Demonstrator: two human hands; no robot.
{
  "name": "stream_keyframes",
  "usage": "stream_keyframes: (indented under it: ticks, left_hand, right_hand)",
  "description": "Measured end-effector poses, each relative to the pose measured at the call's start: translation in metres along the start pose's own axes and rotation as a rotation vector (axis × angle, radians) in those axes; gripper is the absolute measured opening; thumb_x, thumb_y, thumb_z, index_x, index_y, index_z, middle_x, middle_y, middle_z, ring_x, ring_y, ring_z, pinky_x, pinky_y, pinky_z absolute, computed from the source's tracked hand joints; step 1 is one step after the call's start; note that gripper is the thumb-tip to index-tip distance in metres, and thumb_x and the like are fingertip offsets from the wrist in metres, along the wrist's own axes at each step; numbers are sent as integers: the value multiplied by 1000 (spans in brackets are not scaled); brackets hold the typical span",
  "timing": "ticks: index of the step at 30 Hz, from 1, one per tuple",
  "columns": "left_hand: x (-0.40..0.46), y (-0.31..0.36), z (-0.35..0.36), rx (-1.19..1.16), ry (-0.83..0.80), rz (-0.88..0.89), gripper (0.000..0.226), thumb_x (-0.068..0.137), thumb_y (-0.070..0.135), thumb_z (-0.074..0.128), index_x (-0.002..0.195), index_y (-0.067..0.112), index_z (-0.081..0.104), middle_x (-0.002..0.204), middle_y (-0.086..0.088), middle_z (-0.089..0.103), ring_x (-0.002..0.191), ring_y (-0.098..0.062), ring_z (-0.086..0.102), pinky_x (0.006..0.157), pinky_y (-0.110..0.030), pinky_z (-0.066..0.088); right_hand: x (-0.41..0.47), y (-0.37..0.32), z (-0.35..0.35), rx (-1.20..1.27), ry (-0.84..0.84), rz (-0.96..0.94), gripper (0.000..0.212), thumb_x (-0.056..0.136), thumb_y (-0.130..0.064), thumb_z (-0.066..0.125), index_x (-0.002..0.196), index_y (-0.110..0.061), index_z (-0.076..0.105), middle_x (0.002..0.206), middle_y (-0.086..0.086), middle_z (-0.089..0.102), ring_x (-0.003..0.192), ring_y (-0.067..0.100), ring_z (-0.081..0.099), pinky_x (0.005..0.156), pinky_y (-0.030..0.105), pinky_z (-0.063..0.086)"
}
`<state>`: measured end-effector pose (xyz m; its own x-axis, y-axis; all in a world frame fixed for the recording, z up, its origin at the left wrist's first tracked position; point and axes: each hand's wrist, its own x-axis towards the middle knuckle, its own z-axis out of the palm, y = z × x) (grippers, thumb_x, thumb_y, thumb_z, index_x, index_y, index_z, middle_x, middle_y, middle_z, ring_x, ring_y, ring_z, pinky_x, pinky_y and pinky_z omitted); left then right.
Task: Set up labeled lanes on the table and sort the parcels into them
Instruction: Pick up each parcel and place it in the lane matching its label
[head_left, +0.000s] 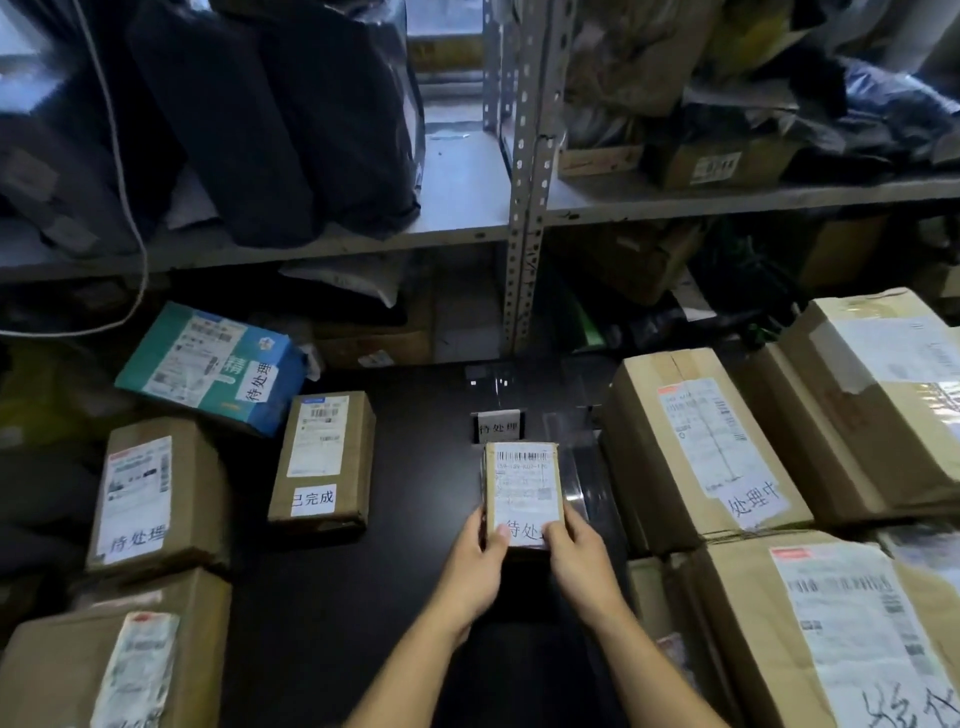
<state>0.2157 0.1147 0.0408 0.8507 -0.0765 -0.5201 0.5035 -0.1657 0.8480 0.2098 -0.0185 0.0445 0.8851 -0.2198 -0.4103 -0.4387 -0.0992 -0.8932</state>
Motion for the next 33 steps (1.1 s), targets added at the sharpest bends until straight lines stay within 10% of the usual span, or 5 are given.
stream_keyframes:
  ticks: [7, 14, 25, 33]
  left_hand:
    - [11, -5, 8, -88, 85, -61, 33, 100, 23, 54, 128, 36, 44, 119, 20, 62, 109, 3, 59, 89, -18, 45]
    - [10, -8, 13, -104, 107, -78, 34, 101, 24, 52, 129, 37, 40, 119, 26, 58, 105, 16, 52, 78, -6, 41]
    - [1, -2, 10, -41, 94, -54, 50, 99, 32, 55, 146, 36, 38, 124, 28, 58, 105, 11, 53, 88, -13, 38]
    - [-23, 23, -31, -27, 151, 27, 55, 100, 31, 53, 151, 26, 34, 151, 0, 45, 126, -3, 45, 105, -22, 32]
  right_hand:
    - [5, 1, 3, -17, 40, 39, 40, 97, -14, 43, 123, -38, 62, 108, -22, 69, 99, -11, 59, 73, 6, 43]
    - [7, 3, 4, -3, 36, 59, 41, 97, -12, 41, 124, -35, 60, 112, -17, 69, 105, 2, 62, 85, 24, 47]
    - [1, -9, 2, -96, 68, 42, 38, 96, -16, 42, 127, -32, 59, 123, -7, 67, 100, -1, 60, 79, 20, 45]
    - [-34, -34, 21, -319, 180, -172, 53, 95, -18, 53, 147, -15, 43, 150, 4, 44, 140, 17, 34, 116, 33, 25]
